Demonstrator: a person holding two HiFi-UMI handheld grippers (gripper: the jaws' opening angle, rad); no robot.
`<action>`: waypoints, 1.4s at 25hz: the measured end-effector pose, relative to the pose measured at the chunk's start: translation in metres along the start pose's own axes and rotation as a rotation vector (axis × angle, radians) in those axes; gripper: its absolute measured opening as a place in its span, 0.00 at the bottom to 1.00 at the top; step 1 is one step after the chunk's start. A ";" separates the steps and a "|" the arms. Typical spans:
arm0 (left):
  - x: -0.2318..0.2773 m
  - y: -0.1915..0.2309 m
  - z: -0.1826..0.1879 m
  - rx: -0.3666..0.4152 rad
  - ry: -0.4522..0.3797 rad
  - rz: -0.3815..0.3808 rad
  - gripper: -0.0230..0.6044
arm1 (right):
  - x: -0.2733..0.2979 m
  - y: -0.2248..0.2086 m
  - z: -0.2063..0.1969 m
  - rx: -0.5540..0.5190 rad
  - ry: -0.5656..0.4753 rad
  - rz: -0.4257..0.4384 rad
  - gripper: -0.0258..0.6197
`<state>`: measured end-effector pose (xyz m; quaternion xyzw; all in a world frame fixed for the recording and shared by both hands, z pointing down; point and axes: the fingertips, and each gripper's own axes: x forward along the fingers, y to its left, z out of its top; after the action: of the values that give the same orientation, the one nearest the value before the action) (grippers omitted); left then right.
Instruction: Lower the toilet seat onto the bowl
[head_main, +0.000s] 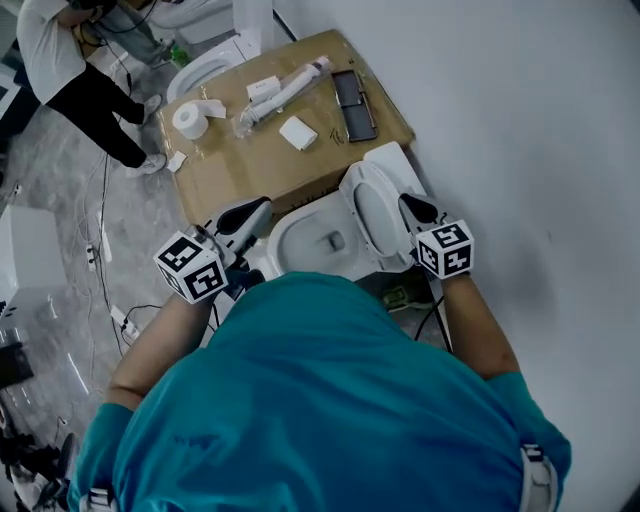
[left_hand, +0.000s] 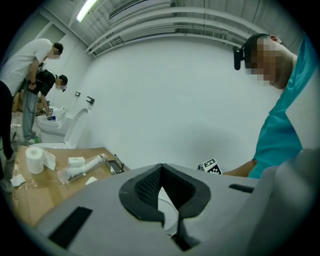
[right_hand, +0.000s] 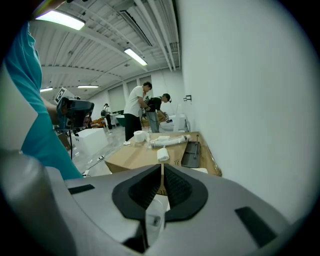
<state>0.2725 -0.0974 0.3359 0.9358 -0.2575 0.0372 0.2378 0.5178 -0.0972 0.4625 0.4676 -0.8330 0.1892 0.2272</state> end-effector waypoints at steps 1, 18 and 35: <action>0.000 -0.002 -0.003 -0.005 0.003 0.019 0.03 | 0.007 -0.002 -0.005 -0.009 0.019 0.020 0.03; 0.000 -0.003 -0.040 -0.066 0.025 0.107 0.03 | 0.060 -0.029 -0.064 -0.106 0.218 0.026 0.16; -0.074 0.034 -0.044 -0.072 0.020 0.014 0.03 | 0.076 0.020 -0.063 -0.072 0.269 -0.057 0.16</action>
<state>0.1937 -0.0688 0.3749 0.9245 -0.2627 0.0392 0.2735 0.4782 -0.1074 0.5547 0.4532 -0.7877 0.2137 0.3585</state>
